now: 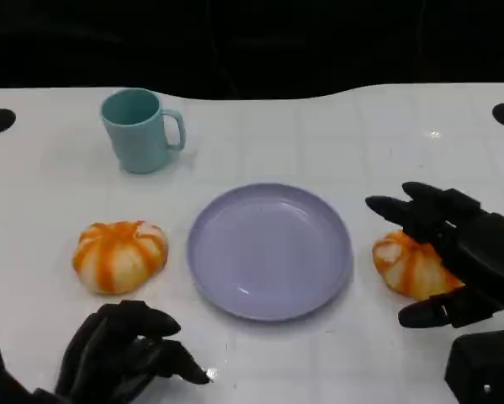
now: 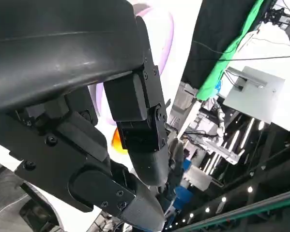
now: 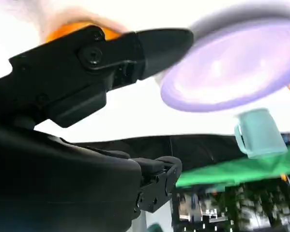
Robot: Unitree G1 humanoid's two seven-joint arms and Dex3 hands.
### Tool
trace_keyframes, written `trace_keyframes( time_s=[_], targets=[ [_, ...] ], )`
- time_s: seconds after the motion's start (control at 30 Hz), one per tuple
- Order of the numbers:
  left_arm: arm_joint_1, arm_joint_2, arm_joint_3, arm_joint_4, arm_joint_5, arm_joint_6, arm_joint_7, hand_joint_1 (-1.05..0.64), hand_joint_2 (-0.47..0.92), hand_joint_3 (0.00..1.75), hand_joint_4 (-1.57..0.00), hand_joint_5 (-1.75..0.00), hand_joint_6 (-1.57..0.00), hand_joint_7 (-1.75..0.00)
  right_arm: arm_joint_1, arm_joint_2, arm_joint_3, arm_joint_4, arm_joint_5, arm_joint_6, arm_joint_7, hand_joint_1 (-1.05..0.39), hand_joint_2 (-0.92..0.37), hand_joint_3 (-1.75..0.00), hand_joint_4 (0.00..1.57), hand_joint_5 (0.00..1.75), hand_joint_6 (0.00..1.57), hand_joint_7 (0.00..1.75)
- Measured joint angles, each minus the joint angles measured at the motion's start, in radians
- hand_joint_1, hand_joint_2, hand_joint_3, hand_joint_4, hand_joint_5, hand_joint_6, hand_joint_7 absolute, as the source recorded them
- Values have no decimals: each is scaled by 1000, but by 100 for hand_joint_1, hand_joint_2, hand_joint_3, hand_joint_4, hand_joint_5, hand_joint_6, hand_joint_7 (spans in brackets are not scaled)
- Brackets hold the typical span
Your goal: Grasp the bread from the table and place it into the plate.
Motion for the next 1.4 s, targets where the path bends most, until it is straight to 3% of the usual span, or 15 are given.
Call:
trace_keyframes(
  time_s=[0.13,0.27,0.33,0.4,0.53,0.6,0.83,1.2,1.4],
  targets=[
    [0,0,0,0,0,0,0,-90,65,0,-157,-39,-157,-12,-9,-23,63,-9,-64,72,-5,-99,-64,-20,0,0,0,25],
    [0,0,0,0,0,-1,0,-90,66,1,-157,-39,-157,-13,-33,-34,112,-7,-106,115,-31,-91,-49,-18,0,0,0,32],
    [0,0,0,0,0,-3,0,-90,65,0,-157,-39,-157,-13,-47,-39,131,3,-110,121,-46,-76,-8,-81,0,0,0,44],
    [0,0,1,0,0,-3,0,-90,66,0,-157,-40,-157,-13,-57,-39,141,17,-109,124,-57,-63,15,-115,0,0,0,48],
    [0,1,1,0,0,-4,0,-90,65,0,-157,-40,-157,-13,-72,-40,162,46,-105,125,-89,-41,30,-139,0,0,0,49],
    [0,1,1,0,0,-4,0,-91,65,0,-157,-40,-157,-13,-74,-40,171,58,-104,126,-99,-32,33,-145,0,0,0,49],
    [0,1,1,0,0,-3,0,-91,65,0,-157,-39,-157,-12,-90,-49,205,93,-111,161,-122,-24,34,-150,0,0,0,47],
    [0,1,2,0,0,-3,0,-91,65,0,-157,-39,-157,-13,-186,-48,282,251,-113,187,-136,-30,30,-134,2,5,0,56],
    [1,1,1,-1,1,-4,0,-93,65,0,-157,-40,-157,-14,-256,-32,330,370,-112,182,-157,-35,24,-122,0,47,0,66]
  ],
)
